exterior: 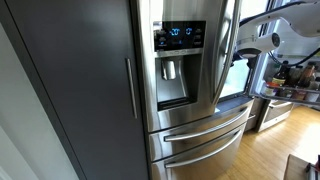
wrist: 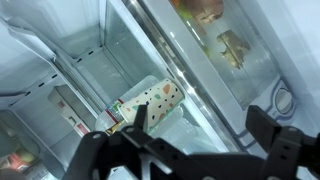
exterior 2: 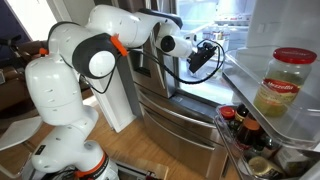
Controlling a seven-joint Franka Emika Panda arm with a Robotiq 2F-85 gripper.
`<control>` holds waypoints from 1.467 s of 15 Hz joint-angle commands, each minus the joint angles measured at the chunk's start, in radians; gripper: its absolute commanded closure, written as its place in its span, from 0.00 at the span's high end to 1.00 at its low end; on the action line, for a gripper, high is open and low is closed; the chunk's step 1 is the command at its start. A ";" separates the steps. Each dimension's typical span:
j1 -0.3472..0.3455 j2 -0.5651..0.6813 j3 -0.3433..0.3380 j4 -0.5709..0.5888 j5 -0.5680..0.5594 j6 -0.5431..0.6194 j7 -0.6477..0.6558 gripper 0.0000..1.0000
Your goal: Pick up the packet on the bottom right side of the refrigerator and put it in the paper cup in the refrigerator
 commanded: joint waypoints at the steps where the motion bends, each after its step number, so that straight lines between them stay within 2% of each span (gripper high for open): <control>1: 0.000 0.000 0.000 0.000 0.000 0.000 0.000 1.00; 4: -0.008 -0.013 0.004 -0.016 0.010 -0.020 0.004 1.00; 12: -0.020 -0.143 -0.022 -0.175 0.012 0.013 -0.027 1.00; 13: 0.119 -0.225 -0.209 -0.236 -0.132 -0.044 0.168 1.00; 14: 0.004 -0.182 -0.078 -0.206 -0.027 0.014 -0.005 1.00; 15: 0.026 -0.205 -0.118 -0.222 -0.045 0.022 0.013 1.00; 16: 0.162 -0.278 -0.293 -0.286 -0.188 -0.018 0.197 1.00; 17: 0.189 -0.298 -0.336 -0.307 -0.225 -0.015 0.218 1.00; 22: 0.462 -0.401 -0.710 -0.455 -0.562 -0.076 0.445 1.00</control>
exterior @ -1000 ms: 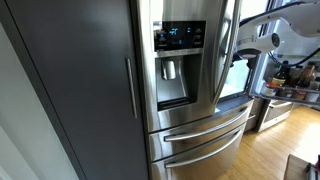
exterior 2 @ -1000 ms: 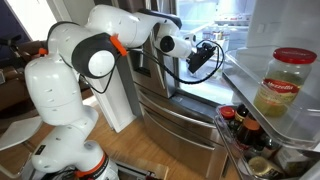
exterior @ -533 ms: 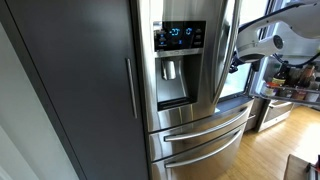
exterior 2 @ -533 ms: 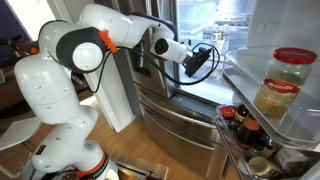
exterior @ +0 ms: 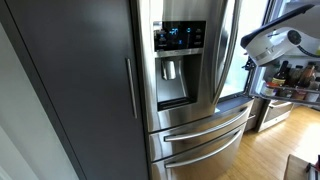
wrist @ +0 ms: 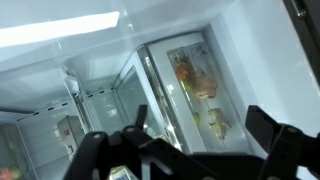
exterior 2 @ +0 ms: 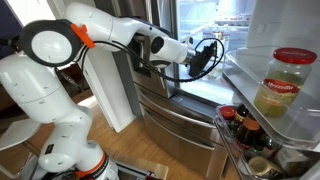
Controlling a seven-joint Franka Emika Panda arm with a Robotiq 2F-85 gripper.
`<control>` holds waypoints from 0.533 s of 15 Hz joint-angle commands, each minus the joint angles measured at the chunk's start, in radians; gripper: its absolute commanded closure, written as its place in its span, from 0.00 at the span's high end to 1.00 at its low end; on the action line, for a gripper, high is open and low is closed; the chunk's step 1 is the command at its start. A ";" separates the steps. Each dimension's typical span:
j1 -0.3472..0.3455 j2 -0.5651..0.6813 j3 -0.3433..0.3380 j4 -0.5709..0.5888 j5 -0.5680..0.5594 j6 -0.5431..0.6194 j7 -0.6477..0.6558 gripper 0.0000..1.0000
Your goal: Pick up the packet on the bottom right side of the refrigerator and put it in the paper cup in the refrigerator
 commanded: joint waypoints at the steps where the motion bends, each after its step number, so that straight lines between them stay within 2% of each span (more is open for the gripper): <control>1: 0.204 -0.112 -0.272 -0.147 -0.257 -0.099 0.174 1.00; 4: 0.325 -0.162 -0.443 -0.199 -0.501 -0.166 0.319 1.00; 7: 0.413 -0.211 -0.552 -0.202 -0.742 -0.187 0.475 1.00; 8: 0.303 -0.228 -0.429 -0.188 -0.683 -0.188 0.421 1.00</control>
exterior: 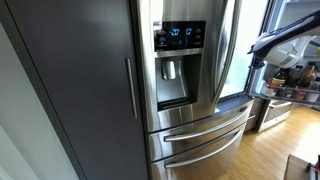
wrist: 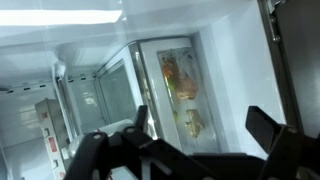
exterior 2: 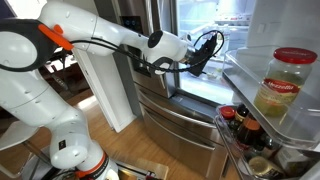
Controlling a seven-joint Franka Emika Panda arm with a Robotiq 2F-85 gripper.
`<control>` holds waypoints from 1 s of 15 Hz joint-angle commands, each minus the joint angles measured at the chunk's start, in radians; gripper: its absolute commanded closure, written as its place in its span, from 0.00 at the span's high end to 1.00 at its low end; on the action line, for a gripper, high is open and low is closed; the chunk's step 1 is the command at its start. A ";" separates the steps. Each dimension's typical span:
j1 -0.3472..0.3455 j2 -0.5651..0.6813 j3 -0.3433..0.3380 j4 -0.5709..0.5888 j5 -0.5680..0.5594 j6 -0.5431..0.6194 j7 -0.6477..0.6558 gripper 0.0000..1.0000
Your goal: Pick up the packet on the bottom right side of the refrigerator and put it in the paper cup in the refrigerator
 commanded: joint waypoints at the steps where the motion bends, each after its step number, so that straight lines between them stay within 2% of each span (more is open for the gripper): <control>1: -0.043 -0.100 0.054 -0.026 -0.083 -0.042 0.055 1.00; 4: -0.153 -0.156 0.163 -0.038 -0.120 -0.068 0.111 1.00; 7: -0.255 -0.244 0.256 -0.050 -0.147 -0.155 0.190 1.00; 11: -0.297 -0.348 0.295 -0.044 -0.141 -0.267 0.240 1.00; 12: -0.179 -0.361 0.170 -0.062 -0.319 -0.262 0.383 1.00; 15: -0.157 -0.410 0.118 -0.065 -0.514 -0.294 0.553 1.00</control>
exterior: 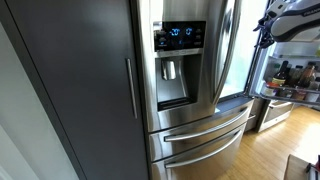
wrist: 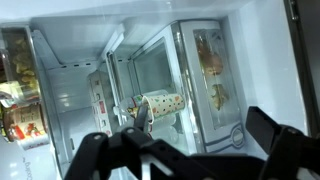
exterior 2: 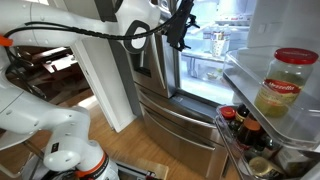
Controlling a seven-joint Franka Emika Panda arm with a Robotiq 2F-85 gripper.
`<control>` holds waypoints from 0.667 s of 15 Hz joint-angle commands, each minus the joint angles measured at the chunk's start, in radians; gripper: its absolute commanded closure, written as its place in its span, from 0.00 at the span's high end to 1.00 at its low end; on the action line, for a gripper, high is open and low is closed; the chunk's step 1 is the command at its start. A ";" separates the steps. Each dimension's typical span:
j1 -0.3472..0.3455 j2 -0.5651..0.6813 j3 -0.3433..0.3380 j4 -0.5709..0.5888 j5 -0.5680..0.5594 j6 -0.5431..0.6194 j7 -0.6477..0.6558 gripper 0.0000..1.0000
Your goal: Pick up the packet on the bottom right side of the refrigerator and put it in the paper cup in the refrigerator
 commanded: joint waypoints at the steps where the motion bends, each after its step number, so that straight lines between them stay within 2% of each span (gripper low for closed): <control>1: 0.050 -0.072 -0.092 -0.035 -0.239 -0.054 0.218 1.00; 5: 0.043 -0.106 -0.130 -0.033 -0.445 -0.090 0.429 1.00; 10: 0.091 -0.132 -0.182 -0.031 -0.599 -0.174 0.589 1.00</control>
